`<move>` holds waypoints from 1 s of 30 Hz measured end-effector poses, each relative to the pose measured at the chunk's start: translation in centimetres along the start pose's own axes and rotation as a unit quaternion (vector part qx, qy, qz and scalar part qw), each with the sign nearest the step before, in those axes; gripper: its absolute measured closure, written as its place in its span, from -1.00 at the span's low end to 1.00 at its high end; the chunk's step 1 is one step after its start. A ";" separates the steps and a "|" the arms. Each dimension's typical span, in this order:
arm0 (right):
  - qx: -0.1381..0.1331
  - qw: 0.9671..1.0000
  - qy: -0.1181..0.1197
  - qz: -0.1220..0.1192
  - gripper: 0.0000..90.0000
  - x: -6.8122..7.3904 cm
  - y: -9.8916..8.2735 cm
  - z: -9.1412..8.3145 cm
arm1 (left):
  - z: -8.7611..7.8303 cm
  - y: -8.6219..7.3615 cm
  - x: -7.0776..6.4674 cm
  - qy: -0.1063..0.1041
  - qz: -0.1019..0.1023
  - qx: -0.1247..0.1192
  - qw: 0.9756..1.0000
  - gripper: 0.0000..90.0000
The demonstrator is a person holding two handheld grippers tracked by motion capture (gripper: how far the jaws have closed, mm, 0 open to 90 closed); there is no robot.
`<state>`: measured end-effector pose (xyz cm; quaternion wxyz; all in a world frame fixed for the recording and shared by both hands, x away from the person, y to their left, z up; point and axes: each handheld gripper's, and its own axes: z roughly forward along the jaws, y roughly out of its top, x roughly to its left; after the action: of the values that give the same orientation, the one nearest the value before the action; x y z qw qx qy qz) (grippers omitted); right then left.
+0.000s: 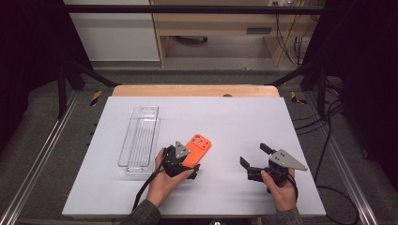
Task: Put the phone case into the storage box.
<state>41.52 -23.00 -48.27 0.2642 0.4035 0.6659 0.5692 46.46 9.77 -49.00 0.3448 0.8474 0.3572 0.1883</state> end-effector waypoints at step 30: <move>0.000 1.000 0.001 0.007 -0.88 0.2 0.0 0.2 | 0.3 0.0 1.0 -0.010 -0.017 -0.002 1.000 -0.64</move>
<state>41.53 -22.73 -48.33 0.2593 0.4076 0.6629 0.5719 47.29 10.35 -49.18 0.3529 0.8426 0.3676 0.1744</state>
